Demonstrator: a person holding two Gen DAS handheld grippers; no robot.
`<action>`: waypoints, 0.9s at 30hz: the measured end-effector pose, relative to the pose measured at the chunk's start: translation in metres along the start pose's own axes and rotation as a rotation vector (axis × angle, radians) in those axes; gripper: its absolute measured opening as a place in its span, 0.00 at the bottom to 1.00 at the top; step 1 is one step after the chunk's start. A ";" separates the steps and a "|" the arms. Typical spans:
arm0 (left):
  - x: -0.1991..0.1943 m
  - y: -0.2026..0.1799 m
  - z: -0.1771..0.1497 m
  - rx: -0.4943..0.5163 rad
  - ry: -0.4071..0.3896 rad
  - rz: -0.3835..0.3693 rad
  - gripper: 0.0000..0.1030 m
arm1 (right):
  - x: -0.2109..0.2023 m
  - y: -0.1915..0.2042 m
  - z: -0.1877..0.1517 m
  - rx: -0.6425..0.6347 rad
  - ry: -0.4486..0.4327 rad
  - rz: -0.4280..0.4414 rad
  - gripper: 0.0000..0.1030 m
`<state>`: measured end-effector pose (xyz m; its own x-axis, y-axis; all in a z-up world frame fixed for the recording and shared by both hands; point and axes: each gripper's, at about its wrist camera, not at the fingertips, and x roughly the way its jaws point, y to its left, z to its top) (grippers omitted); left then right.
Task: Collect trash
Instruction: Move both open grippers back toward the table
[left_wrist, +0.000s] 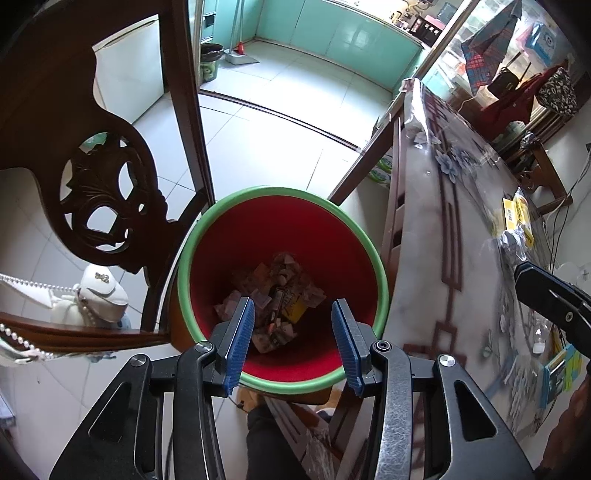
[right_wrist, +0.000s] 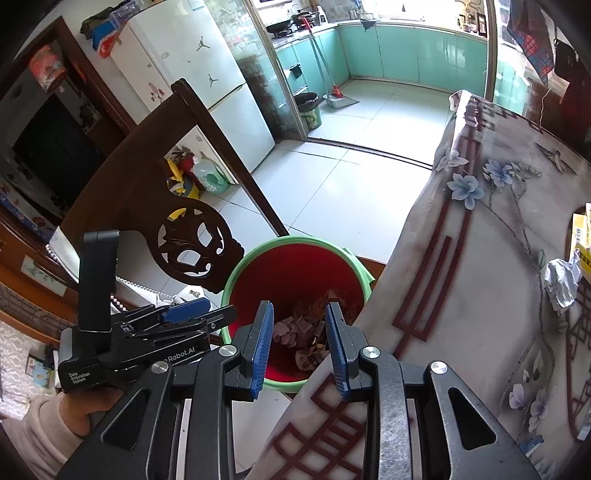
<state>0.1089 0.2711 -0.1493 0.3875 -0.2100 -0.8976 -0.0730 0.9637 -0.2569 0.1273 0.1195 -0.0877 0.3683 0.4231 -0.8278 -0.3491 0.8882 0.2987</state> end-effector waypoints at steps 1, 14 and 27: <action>-0.001 -0.001 -0.001 0.003 -0.001 0.000 0.41 | -0.003 -0.001 -0.002 0.004 -0.004 -0.001 0.26; -0.014 -0.032 -0.010 0.080 -0.021 -0.022 0.41 | -0.054 -0.039 -0.037 0.093 -0.052 -0.095 0.26; 0.001 -0.092 -0.032 0.190 0.036 -0.063 0.41 | -0.115 -0.111 -0.102 0.260 -0.072 -0.221 0.28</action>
<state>0.0864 0.1773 -0.1383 0.3527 -0.2736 -0.8948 0.1264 0.9615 -0.2442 0.0361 -0.0463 -0.0740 0.4736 0.2189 -0.8531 -0.0261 0.9717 0.2348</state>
